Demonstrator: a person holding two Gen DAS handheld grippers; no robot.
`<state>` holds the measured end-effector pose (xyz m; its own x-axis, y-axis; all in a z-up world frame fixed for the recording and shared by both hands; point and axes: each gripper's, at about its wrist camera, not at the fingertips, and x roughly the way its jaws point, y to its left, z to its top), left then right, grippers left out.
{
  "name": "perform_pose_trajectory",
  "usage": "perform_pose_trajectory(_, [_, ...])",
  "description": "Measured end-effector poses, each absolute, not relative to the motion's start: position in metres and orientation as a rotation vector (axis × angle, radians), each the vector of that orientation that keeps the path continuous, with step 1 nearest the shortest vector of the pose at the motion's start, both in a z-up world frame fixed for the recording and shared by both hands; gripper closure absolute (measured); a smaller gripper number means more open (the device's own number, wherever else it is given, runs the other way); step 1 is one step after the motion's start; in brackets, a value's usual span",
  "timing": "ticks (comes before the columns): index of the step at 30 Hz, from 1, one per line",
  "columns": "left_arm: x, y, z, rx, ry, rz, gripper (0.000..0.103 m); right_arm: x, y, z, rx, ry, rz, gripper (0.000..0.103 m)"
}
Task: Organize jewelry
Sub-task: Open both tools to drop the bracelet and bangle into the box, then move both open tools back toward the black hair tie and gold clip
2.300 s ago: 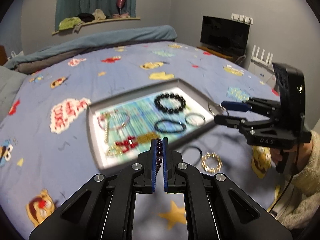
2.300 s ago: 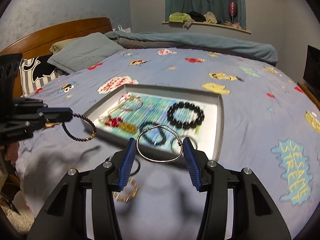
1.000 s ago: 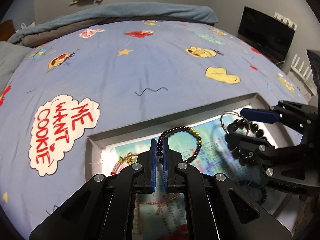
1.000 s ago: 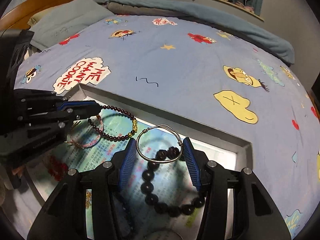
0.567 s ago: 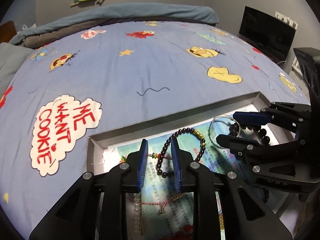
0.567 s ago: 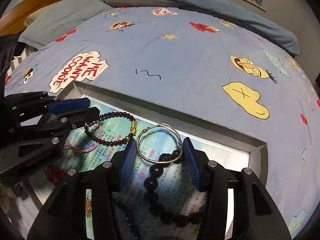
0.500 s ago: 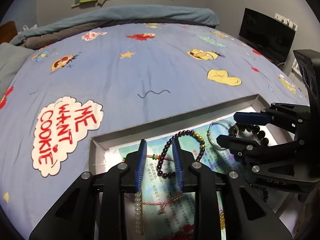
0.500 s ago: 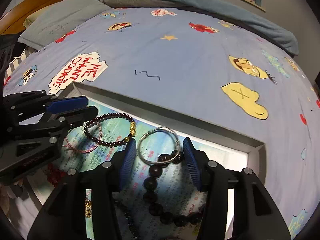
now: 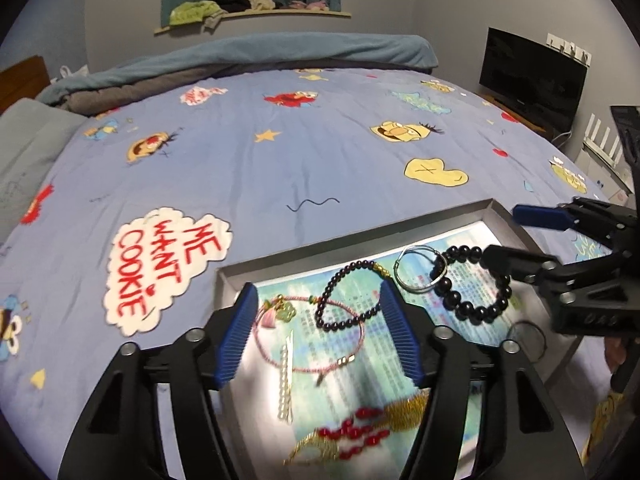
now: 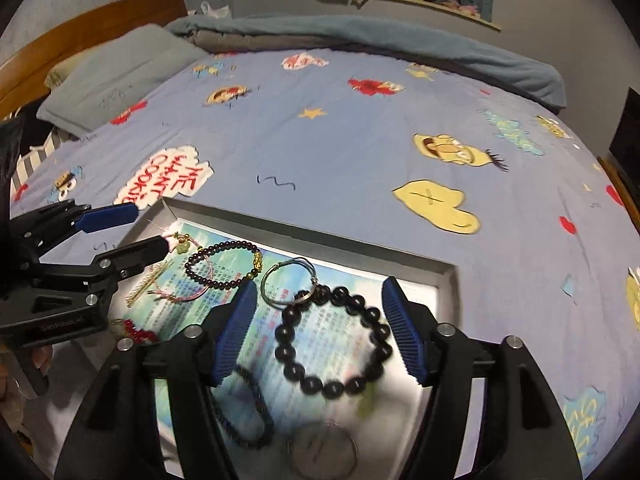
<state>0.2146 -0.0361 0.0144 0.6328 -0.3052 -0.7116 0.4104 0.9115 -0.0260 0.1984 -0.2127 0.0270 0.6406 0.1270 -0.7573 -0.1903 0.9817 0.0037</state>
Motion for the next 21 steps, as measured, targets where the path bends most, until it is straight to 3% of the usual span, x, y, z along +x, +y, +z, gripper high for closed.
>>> perform_pose_trajectory(2, [0.205,-0.035,0.020,0.158,0.775,-0.401,0.030,0.188,-0.216,0.034,-0.077,0.836,0.172,0.030])
perform_pose_trajectory(11, [0.159,-0.026,0.054,0.173,0.697,-0.364,0.011,0.132,-0.228,0.072,-0.060,0.717,0.148,0.007])
perform_pose_trajectory(21, [0.113,-0.018,0.074,0.186,0.653,-0.343,0.009,0.076,-0.237,0.090,-0.037,0.633,0.129,0.006])
